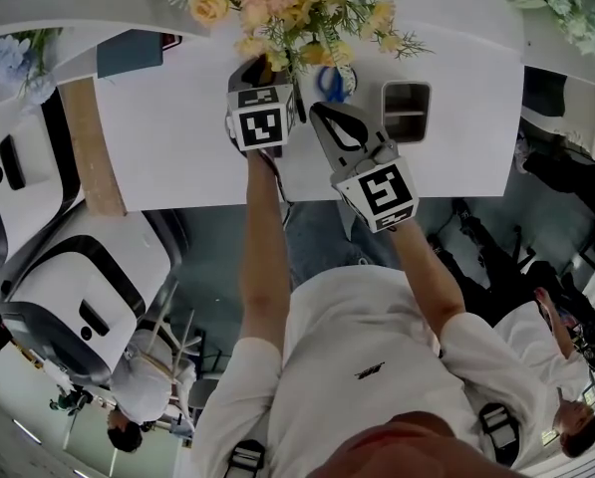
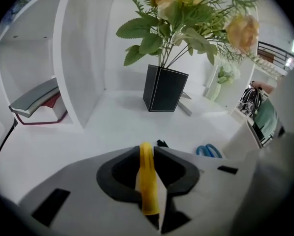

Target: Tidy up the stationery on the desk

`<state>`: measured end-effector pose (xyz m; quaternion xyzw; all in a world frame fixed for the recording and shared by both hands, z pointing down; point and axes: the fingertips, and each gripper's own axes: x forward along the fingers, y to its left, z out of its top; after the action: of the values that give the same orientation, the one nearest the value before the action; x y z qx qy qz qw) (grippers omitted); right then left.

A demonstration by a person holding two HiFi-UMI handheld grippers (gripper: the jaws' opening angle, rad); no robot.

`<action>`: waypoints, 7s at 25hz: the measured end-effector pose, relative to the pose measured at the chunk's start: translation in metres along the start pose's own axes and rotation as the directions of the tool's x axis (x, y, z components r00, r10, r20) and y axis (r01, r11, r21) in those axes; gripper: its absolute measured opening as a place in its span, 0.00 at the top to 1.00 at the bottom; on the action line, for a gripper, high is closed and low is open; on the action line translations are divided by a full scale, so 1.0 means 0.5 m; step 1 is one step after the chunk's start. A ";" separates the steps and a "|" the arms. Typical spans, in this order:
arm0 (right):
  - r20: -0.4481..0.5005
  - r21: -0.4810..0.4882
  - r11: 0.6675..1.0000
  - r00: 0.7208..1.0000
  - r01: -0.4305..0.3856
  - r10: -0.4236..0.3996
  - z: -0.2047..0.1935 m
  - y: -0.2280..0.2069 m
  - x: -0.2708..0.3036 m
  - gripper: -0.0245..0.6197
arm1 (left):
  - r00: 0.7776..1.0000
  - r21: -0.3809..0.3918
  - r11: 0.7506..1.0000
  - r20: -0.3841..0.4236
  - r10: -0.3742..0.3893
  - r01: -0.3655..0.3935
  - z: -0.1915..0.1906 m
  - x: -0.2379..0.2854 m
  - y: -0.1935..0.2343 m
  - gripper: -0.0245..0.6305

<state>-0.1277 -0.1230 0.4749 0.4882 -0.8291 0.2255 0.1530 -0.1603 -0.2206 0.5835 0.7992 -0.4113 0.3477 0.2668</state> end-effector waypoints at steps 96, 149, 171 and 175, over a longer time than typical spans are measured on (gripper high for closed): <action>0.035 0.160 0.946 0.956 0.283 -0.292 -0.086 -0.190 -0.289 0.96 | 0.813 0.174 0.924 0.439 -0.381 0.340 0.107 -0.211 -0.423 0.96; 0.019 0.118 0.969 0.975 0.218 -0.221 -0.054 -0.086 -0.154 0.96 | 0.996 0.132 0.991 0.083 0.018 -0.029 0.002 -0.003 -0.081 0.96; 0.042 0.131 0.968 0.974 0.216 -0.223 -0.050 -0.131 -0.218 0.96 | 0.941 0.118 0.982 0.290 -0.173 0.144 0.101 -0.159 -0.228 0.96; 0.043 0.134 0.968 0.974 0.214 -0.221 -0.056 -0.141 -0.234 0.96 | 0.936 0.120 0.981 0.303 -0.180 0.150 0.097 -0.177 -0.241 0.96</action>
<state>-0.0093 -0.0515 0.4588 0.5914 -0.7584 0.2459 0.1209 -0.0793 -0.1510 0.4681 0.8877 -0.3627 0.2123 0.1881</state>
